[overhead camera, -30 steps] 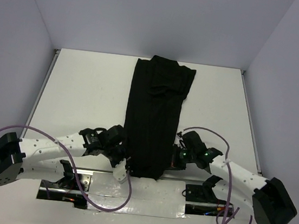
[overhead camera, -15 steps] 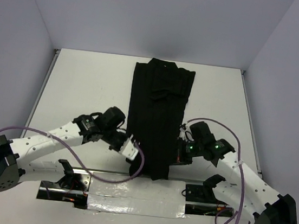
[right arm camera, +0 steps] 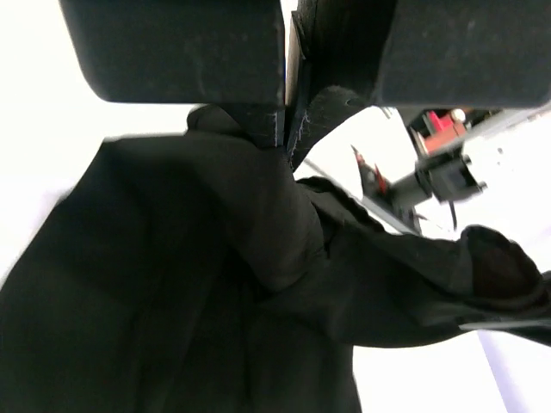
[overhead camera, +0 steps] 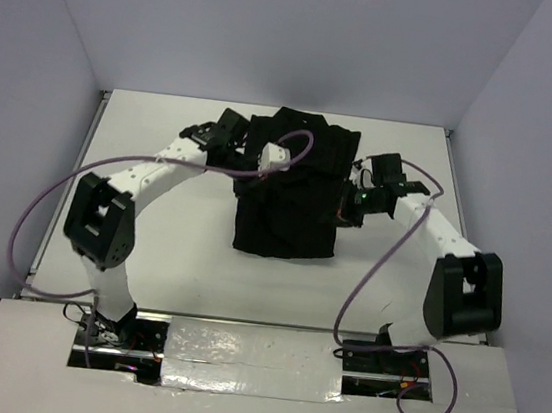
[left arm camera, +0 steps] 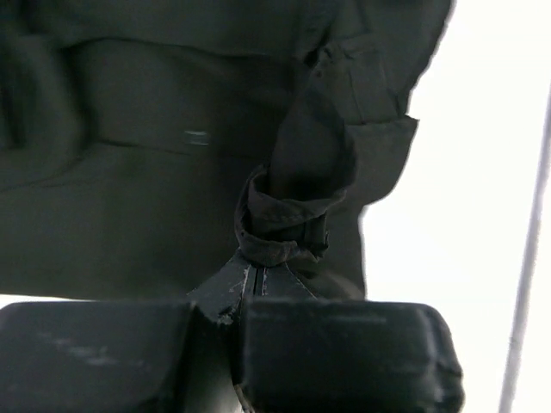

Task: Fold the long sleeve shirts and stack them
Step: Fold the shirt

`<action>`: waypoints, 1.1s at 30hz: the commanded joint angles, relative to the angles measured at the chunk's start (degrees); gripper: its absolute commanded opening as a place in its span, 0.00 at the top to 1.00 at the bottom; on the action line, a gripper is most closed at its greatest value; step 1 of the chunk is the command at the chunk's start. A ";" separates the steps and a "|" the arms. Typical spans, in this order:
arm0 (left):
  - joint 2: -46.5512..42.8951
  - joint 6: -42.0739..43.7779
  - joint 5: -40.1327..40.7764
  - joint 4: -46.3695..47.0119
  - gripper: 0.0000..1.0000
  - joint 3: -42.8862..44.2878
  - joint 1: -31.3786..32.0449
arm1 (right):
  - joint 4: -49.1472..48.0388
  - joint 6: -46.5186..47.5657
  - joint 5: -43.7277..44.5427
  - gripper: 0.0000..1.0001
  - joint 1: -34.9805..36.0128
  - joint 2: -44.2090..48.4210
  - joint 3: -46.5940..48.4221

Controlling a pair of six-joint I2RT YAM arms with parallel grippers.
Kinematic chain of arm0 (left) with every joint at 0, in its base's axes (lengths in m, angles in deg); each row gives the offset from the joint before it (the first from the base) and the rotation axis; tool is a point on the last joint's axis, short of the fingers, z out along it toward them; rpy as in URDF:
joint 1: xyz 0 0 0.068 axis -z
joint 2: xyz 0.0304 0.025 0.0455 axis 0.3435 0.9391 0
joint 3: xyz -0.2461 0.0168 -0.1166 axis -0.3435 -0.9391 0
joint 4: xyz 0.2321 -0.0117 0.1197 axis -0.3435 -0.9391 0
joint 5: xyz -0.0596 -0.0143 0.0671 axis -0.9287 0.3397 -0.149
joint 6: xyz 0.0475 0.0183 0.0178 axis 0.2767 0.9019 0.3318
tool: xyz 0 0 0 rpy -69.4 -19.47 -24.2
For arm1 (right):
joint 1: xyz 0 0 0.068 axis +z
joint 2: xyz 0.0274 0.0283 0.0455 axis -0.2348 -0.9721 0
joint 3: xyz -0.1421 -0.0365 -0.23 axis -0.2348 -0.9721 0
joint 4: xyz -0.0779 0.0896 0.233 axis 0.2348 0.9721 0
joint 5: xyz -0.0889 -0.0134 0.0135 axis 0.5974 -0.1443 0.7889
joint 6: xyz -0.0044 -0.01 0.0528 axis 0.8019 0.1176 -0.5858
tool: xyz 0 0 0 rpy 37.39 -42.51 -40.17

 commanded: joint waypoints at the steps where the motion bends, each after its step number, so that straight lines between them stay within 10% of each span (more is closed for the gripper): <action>1: 8.41 -3.78 -1.73 -6.69 1.00 10.47 -3.68 | -3.99 2.49 -1.17 1.00 -2.88 -6.16 6.30; 17: 17.75 -12.22 3.81 13.61 1.00 13.21 -8.78 | -6.01 -0.15 -1.00 0.98 -8.69 -27.97 21.60; 23: 21.97 -12.92 7.14 18.01 1.00 13.91 -8.96 | -6.63 -0.85 0.32 0.82 -9.57 -32.45 25.30; 33: 27.42 -19.94 14.17 24.33 0.73 16.99 -9.66 | -4.09 -0.33 11.47 0.55 -10.72 -38.88 37.41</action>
